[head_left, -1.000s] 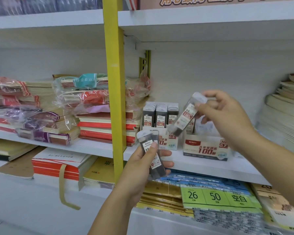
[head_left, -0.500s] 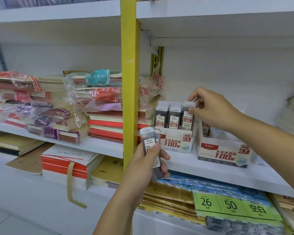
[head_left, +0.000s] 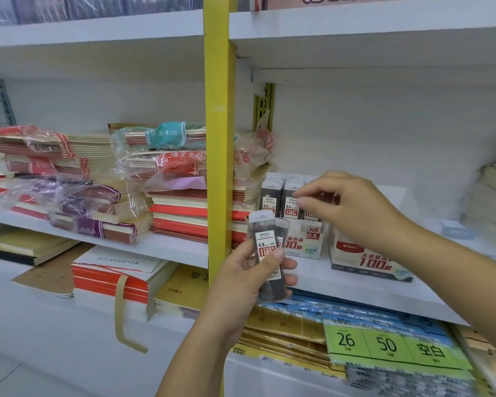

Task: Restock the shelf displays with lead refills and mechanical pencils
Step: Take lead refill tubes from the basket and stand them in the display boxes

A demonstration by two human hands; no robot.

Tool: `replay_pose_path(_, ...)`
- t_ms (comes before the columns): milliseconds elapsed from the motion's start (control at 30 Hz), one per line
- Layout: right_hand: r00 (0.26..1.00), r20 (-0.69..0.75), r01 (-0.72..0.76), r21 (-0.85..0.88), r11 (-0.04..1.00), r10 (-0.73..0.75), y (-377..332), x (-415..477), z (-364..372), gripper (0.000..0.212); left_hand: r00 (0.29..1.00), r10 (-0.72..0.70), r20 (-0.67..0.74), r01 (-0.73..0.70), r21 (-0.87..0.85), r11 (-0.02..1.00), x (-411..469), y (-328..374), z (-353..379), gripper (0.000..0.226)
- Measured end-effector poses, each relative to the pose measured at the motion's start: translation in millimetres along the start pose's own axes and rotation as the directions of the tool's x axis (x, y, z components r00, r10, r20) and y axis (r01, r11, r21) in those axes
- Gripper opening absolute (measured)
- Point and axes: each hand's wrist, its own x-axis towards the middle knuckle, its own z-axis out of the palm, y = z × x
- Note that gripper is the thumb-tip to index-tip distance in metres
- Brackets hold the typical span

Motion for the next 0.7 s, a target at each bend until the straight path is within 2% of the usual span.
replay_pose_path(67,0.991,0.135,-0.039,0.165,0.986,0.017,-12.9,-8.7,4.5,0.017,0.999,0.01,0.04,-0.011,0.034,0.999,-1.8,1.4,4.8,0.023)
replay_pose_path(133,0.981,0.193,-0.08,0.263,0.962,0.029,-18.4,-13.7,9.8,0.017,0.998,0.017,0.066,-0.021,0.074,0.997,-4.0,2.4,8.7,0.021)
replay_pose_path(233,0.989,0.131,-0.11,0.346,0.932,0.068,-14.9,-18.6,13.0,0.008,0.997,0.019,0.07,-0.026,0.109,0.994,-6.6,2.8,11.1,0.025)
replay_pose_path(367,0.971,0.038,-0.225,0.472,0.852,0.235,1.2,-20.8,-0.3,0.006,0.999,-0.004,0.041,0.001,0.067,0.998,-7.1,2.9,8.6,0.023)
replay_pose_path(433,0.957,-0.056,-0.216,0.511,0.832,0.283,8.4,-16.8,-12.8,0.005,1.0,-0.012,0.026,0.011,0.052,0.999,-7.1,3.3,6.3,0.021)
replay_pose_path(500,0.946,-0.19,-0.136,0.503,0.854,0.263,11.8,-10.5,-25.4,0.004,1.0,-0.018,0.016,0.018,0.041,0.999,-7.0,3.3,4.5,0.021)
replay_pose_path(567,0.946,-0.279,-0.041,0.412,0.91,0.168,11.1,-3.2,-33.8,0.007,1.0,-0.024,0.004,0.024,0.033,0.999,-5.5,3.3,2.9,0.021)
replay_pose_path(700,0.972,-0.234,0.015,0.114,0.993,0.012,11.0,5.7,-35.1,0.007,0.999,-0.037,-0.021,0.038,0.01,0.999,-2.2,1.9,1.2,0.021)
